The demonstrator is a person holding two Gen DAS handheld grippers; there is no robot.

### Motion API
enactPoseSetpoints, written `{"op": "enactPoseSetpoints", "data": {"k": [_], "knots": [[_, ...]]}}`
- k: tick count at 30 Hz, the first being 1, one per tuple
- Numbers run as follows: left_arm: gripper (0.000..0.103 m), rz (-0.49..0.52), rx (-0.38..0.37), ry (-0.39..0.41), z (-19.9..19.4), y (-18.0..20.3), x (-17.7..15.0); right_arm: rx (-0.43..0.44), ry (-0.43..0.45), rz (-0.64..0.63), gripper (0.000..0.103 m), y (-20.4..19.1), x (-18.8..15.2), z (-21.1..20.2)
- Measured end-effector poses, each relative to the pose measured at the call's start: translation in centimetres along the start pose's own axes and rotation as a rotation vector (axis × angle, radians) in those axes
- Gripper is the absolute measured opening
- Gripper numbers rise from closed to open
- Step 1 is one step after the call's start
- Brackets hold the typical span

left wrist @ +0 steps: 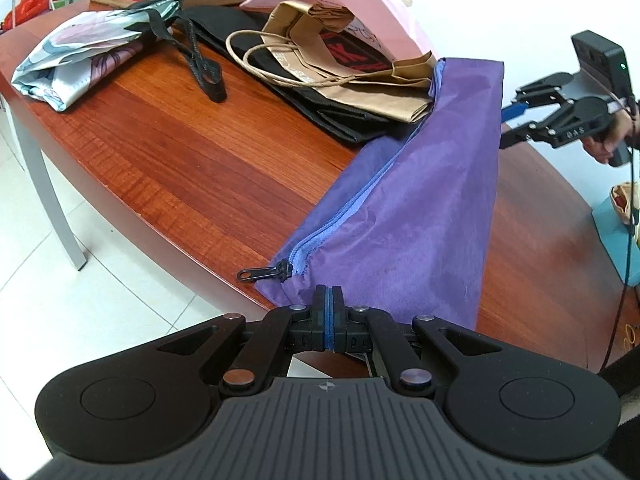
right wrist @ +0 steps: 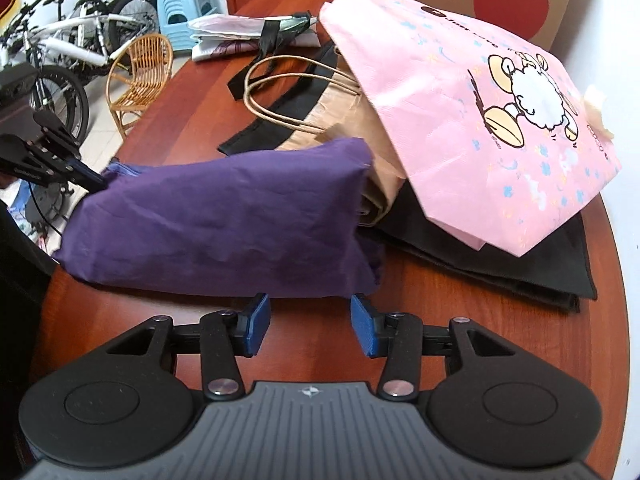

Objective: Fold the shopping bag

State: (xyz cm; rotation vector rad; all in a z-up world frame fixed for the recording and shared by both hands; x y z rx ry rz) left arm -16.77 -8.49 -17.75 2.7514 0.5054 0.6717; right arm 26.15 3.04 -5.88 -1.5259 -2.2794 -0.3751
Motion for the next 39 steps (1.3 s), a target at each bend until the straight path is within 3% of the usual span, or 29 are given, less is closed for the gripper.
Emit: {"op": "enactPoseSetpoints", "data": {"k": [8, 14, 21, 23, 26, 39], "knots": [[0.002, -0.006, 0.012, -0.014, 0.0, 0.2, 0.2, 0.018, 0.026, -0.113, 0.051, 2.4, 0.1, 1.2], [0.002, -0.007, 0.019, -0.02, 0.1, 0.3, 0.3, 0.048, -0.025, -0.225, 0.05, 3.7, 0.5, 2.5], [0.002, -0.007, 0.027, -0.028, 0.1, 0.4, 0.5, 0.112, -0.017, -0.295, 0.05, 4.5, 1.4, 3.3], [0.002, -0.006, 0.028, -0.031, 0.1, 0.4, 0.5, 0.131, -0.02, -0.324, 0.042, 4.4, 1.6, 3.5], [0.002, -0.01, 0.028, -0.035, 0.1, 0.4, 0.6, 0.156, -0.025, -0.296, 0.034, 4.7, 1.4, 3.5], [0.002, 0.066, 0.04, -0.057, 0.7, 0.9, 1.7, 0.176, -0.023, -0.1, 0.032, -0.7, -5.8, 1.8]]}}
Point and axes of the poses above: each gripper's, at about its wrist camera, not at the fingertips, and z roughly the way its jaws point, y to its right, x to its top, the point moved 1 cm from there along z, roughly the way its jaws point, and after that the axes turned 14 degrees about -y, right-handed, at the moved point
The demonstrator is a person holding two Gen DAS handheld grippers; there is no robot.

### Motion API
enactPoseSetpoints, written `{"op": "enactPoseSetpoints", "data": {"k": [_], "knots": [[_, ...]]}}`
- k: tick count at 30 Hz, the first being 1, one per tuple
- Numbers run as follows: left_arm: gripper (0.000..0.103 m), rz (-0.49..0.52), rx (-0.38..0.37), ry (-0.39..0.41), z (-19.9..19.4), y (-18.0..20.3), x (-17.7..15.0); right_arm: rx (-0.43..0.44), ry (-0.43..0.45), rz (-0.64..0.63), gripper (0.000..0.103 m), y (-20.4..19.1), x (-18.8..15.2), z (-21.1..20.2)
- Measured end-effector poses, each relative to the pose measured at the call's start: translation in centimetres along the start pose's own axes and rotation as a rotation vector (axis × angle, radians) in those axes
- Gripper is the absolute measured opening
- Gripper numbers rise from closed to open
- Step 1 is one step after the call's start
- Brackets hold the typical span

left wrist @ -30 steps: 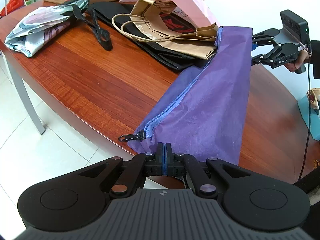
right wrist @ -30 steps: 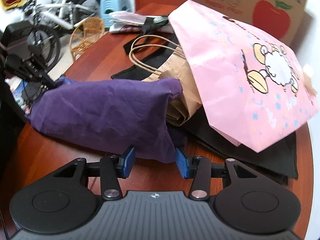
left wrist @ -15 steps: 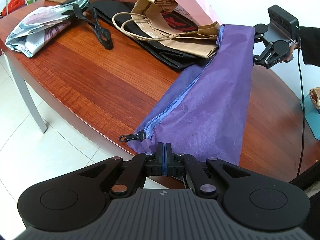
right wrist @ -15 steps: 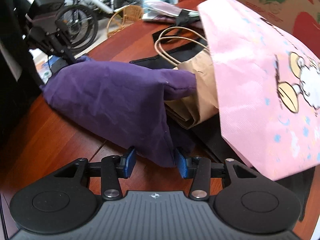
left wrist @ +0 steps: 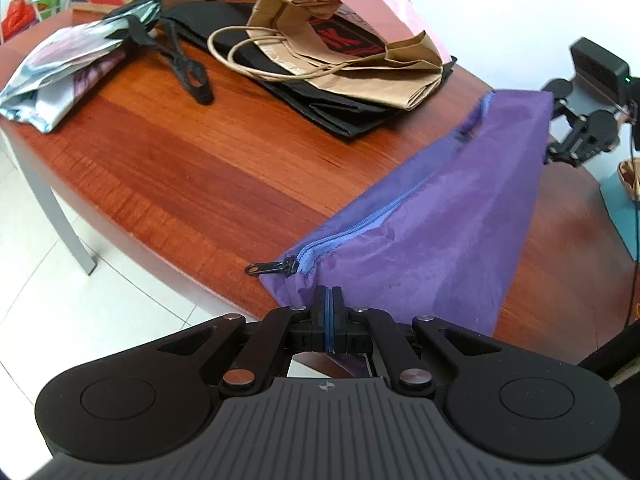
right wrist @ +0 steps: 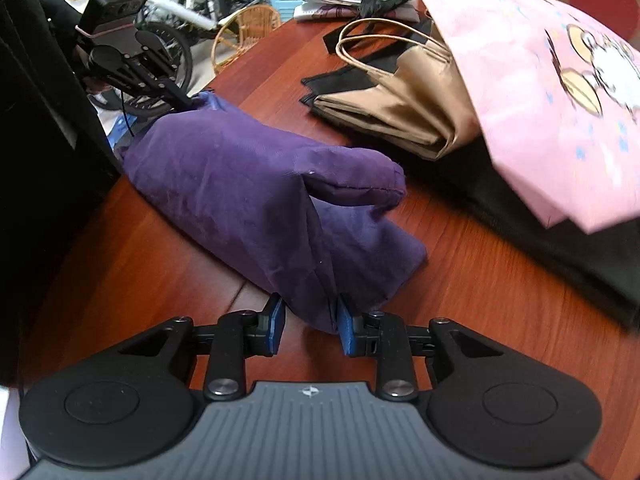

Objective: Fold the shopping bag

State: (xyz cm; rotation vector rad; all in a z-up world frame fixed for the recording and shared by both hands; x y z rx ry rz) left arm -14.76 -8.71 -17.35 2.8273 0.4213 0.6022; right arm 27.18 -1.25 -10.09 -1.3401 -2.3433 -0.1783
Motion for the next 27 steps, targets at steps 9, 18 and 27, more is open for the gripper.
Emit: {"op": "enactPoseSetpoints", "data": {"k": [9, 18, 27], "knots": [[0.002, 0.115, -0.019, -0.008, 1.3, -0.1, 2.9, 0.007, 0.023, 0.159, 0.034, -5.0, -5.0, -0.3], [0.002, 0.252, -0.056, -0.019, 2.8, -0.2, 6.8, -0.007, 0.075, 0.371, 0.034, -11.5, -9.0, 0.0], [0.002, 0.359, -0.077, -0.039, 4.0, 0.4, 9.4, -0.056, 0.146, 0.537, 0.034, -16.8, -9.4, 0.8]]}}
Point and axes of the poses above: each gripper's, at about its wrist camera, not at the fingertips, and z roughly the way its jaws point, y to its right, x to its top, the point moved 1 cm from there along z, roughly the way its jaws point, and after that the axes turned 14 degrees about -y, right-handed, at the moved point
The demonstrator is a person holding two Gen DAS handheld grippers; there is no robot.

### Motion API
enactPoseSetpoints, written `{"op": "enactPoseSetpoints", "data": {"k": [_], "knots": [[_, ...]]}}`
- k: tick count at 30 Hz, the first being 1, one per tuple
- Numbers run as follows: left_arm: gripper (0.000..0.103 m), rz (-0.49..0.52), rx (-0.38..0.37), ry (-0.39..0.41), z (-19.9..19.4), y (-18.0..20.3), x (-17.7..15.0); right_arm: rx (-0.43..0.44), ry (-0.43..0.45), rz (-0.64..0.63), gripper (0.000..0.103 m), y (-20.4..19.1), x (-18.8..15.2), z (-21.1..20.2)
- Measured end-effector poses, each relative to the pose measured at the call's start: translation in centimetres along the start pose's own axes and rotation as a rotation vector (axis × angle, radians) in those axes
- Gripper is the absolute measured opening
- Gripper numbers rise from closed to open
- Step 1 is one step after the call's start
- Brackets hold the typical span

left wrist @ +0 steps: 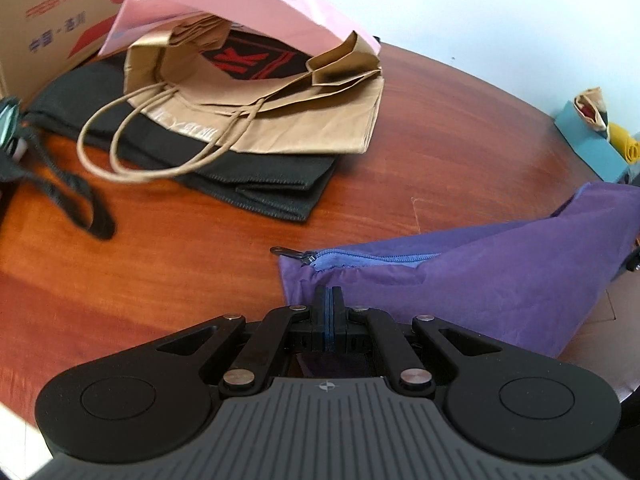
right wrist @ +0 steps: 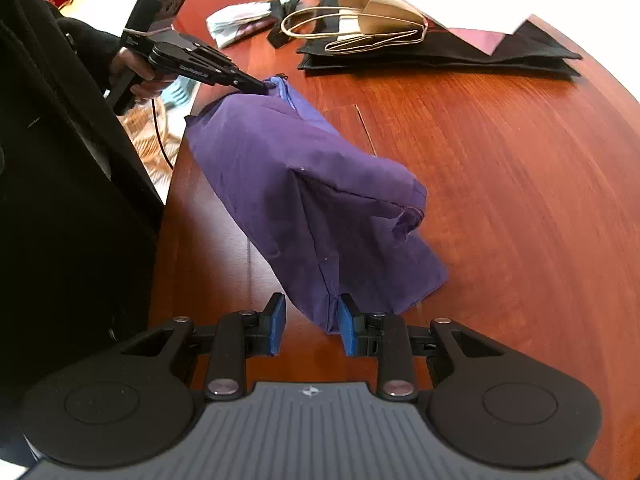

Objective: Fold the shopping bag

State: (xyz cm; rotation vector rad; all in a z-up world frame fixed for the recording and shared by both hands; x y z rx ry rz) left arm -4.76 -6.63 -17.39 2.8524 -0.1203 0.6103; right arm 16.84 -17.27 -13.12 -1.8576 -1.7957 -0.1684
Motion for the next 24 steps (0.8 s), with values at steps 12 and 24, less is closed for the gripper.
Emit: {"op": "enactPoseSetpoints", "data": {"k": [12, 24], "knots": [[0.002, 0.074, -0.012, -0.035, 0.4, -0.1, 1.3, -0.02, 0.056, 0.018, 0.033, -0.7, -1.1, -0.8], [0.002, 0.028, 0.063, -0.059, 0.5, 1.2, 1.6, 0.118, 0.122, -0.103, 0.033, 2.0, -2.0, -2.3]]}}
Point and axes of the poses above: each gripper's, at about its wrist camera, not at the fingertips, and z roughly the way its jaws point, y to its right, x to its top, the point moved 1 cm from there along z, roughly the way its jaws point, and after that the axes turned 14 degrees about -y, right-handed, at the moved point
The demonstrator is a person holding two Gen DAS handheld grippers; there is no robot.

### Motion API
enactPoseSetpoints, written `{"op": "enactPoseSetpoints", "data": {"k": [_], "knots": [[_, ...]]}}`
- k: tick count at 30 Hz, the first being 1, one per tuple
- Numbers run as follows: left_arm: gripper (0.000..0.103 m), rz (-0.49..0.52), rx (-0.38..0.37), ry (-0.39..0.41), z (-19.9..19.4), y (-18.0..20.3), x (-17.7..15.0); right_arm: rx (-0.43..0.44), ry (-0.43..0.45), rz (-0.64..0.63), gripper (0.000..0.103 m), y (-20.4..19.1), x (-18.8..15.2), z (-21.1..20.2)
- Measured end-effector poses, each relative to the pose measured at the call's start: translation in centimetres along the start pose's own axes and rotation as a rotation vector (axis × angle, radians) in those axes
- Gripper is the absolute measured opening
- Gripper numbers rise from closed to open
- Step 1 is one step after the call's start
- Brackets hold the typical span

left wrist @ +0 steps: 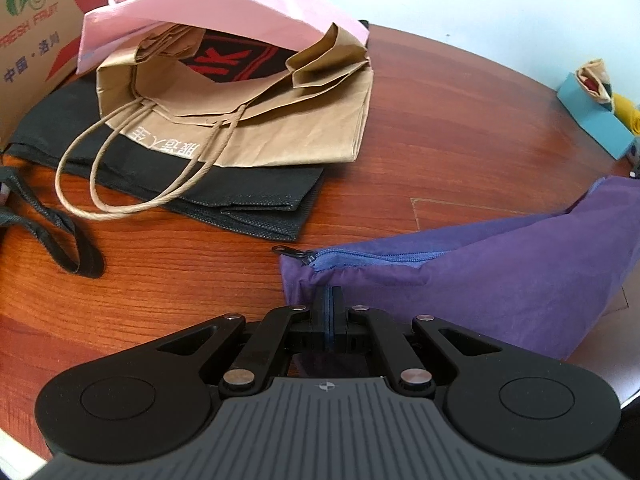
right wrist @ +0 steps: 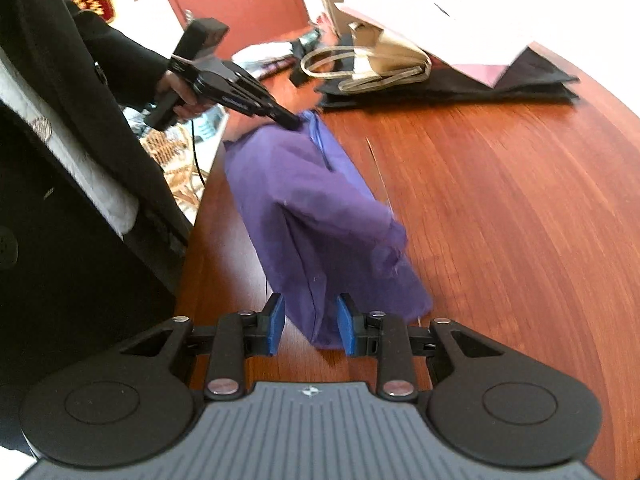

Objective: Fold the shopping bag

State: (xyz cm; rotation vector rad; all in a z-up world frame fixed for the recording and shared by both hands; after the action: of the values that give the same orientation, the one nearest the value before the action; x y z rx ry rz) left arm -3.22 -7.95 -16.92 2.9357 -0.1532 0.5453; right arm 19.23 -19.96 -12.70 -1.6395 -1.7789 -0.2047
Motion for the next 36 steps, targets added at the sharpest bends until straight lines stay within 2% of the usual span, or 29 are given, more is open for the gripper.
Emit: {"op": "enactPoseSetpoints", "data": {"k": [7, 9, 10, 11, 12, 17, 19, 22, 24, 25, 26, 30, 34, 36], "knots": [[0.002, -0.055, 0.069, 0.004, 0.1, 1.1, 0.0, 0.068, 0.01, -0.084, 0.035, 0.5, 0.4, 1.1], [0.002, -0.063, 0.086, 0.005, 0.1, 1.4, -0.1, 0.086, 0.005, -0.08, 0.031, 0.6, 0.1, 1.3], [0.002, -0.065, 0.092, 0.005, 0.1, 1.5, -0.1, 0.087, 0.003, -0.078, 0.026, 0.5, 0.0, 1.4], [0.002, -0.067, 0.1, 0.006, 0.1, 1.6, -0.1, 0.088, 0.001, -0.075, 0.005, 0.4, -0.1, 1.4], [0.002, -0.07, 0.107, 0.007, 0.1, 1.7, -0.2, 0.089, 0.0, -0.072, 0.001, 0.3, -0.2, 1.4], [0.001, -0.093, 0.127, 0.014, 0.2, 1.9, -0.3, 0.096, -0.009, -0.058, 0.0, -0.1, -0.8, 1.5], [0.001, -0.097, 0.131, 0.016, 0.2, 2.0, -0.3, 0.066, 0.007, -0.053, 0.0, -0.3, -1.3, 1.2], [0.001, -0.099, 0.134, 0.017, 0.2, 2.0, -0.3, 0.051, 0.035, -0.036, 0.004, -0.3, -1.5, 0.7], [0.001, -0.094, 0.136, 0.014, 0.2, 2.1, -0.3, 0.053, 0.052, -0.032, 0.024, -0.3, -1.1, 0.5], [0.001, -0.092, 0.135, 0.012, 0.2, 2.1, -0.3, 0.054, 0.06, -0.03, 0.037, -0.3, -0.9, 0.4], [0.001, -0.09, 0.135, 0.011, 0.2, 2.1, -0.2, 0.056, 0.069, -0.029, 0.043, -0.3, -0.8, 0.2], [0.001, -0.082, 0.136, 0.009, 0.2, 2.1, -0.2, 0.061, 0.103, -0.021, 0.046, -0.4, 0.0, -0.2], [0.001, -0.091, 0.137, 0.015, 0.2, 2.2, -0.3, 0.067, 0.117, -0.014, 0.057, -0.5, 0.7, -0.2], [0.001, -0.094, 0.137, 0.018, 0.2, 2.2, -0.3, 0.072, 0.109, -0.01, 0.059, -0.6, 0.9, 0.3]]}}
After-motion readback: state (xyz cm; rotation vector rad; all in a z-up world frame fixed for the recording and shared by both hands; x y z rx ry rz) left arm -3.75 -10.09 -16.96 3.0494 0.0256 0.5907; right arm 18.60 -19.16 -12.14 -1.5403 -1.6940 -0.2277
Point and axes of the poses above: each gripper's, at about its wrist camera, not at the fingertips, and z roughly the way its jaws point, y to its right, x to its top, the point moved 1 cm from there along z, roughly the way its jaws point, and after that the axes turned 14 degrees about -y, right-handed, at the moved point
